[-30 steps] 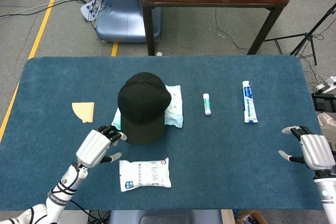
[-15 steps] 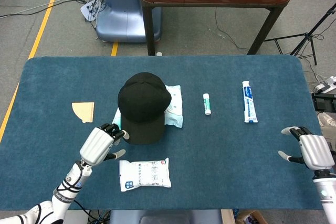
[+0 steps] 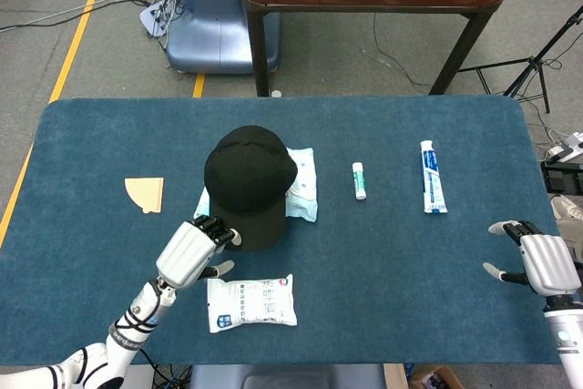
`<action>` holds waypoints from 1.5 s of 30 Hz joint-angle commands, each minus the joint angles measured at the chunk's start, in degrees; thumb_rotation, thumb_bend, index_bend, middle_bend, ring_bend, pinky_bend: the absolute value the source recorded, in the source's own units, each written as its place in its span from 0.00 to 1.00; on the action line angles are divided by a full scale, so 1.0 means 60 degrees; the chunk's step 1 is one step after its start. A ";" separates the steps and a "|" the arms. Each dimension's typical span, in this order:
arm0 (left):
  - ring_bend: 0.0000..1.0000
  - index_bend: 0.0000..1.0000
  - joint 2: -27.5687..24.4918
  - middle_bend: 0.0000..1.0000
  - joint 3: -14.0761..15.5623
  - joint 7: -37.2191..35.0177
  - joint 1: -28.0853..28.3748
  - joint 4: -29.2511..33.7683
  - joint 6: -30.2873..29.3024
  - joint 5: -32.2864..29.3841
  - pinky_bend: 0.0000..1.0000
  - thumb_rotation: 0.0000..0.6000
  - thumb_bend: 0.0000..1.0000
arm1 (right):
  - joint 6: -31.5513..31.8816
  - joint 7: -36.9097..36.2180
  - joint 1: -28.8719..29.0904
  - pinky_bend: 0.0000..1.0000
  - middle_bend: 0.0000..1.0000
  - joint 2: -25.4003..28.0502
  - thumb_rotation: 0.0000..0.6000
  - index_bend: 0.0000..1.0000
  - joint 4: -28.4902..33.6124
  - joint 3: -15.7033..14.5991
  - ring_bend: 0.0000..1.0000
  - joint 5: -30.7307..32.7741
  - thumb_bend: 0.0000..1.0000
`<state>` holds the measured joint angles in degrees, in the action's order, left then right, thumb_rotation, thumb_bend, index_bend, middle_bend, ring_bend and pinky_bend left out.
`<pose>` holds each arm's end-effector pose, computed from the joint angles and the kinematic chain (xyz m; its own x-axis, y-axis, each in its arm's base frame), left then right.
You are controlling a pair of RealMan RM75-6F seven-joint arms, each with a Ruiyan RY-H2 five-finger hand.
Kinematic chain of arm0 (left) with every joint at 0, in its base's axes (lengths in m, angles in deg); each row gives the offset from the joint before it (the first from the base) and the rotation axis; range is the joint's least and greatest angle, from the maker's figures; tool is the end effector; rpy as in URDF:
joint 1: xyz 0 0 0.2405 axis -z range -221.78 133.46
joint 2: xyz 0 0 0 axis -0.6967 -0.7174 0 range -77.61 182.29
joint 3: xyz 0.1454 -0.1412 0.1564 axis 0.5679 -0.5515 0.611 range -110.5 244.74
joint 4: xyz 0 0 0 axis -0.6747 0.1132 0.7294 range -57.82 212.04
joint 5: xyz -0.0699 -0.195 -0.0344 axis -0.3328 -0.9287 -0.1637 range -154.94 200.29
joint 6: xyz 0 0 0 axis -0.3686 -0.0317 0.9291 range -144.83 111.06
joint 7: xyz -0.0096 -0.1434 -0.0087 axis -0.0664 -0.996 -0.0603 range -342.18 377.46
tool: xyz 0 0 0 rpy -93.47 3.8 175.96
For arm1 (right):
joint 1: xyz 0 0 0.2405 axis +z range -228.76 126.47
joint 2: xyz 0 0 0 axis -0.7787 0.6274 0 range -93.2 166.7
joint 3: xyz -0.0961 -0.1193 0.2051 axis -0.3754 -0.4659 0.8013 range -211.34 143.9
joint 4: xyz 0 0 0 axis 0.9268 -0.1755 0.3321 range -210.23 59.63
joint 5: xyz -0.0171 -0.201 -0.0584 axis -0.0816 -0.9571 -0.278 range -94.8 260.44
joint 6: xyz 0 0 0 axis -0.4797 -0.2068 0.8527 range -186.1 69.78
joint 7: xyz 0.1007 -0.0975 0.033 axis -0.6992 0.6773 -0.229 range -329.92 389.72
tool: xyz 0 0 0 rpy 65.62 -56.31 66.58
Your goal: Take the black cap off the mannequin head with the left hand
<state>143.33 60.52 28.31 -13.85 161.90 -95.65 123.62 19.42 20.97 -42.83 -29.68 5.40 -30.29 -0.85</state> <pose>-0.1299 0.2673 0.0143 0.2709 -0.1076 0.9566 0.7177 -0.6396 -0.2752 -0.3488 -0.2062 0.1569 0.3939 -0.0789 0.9158 -0.9183 0.0096 0.3958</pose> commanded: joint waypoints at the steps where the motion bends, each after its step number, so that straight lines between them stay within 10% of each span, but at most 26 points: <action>1: 0.44 0.50 0.0204 0.72 -0.0069 0.0081 0.0097 -0.0258 -0.0058 -0.0008 0.52 1.00 0.02 | -0.0005 -0.0026 -0.0003 0.60 0.40 -0.0009 1.00 0.38 -0.0024 -0.0008 0.31 -0.0009 0.00; 45: 0.49 0.57 0.1855 0.77 -0.0292 -0.0431 0.0590 -0.2669 -0.1605 0.0074 0.57 1.00 0.02 | -0.0156 -0.0205 0.0002 0.60 0.40 -0.0121 1.00 0.38 -0.0229 -0.0043 0.31 0.0032 0.00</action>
<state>154.38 58.81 25.84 -10.31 145.98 -105.16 124.08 18.48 19.74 -42.82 -30.41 4.03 -30.55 -0.65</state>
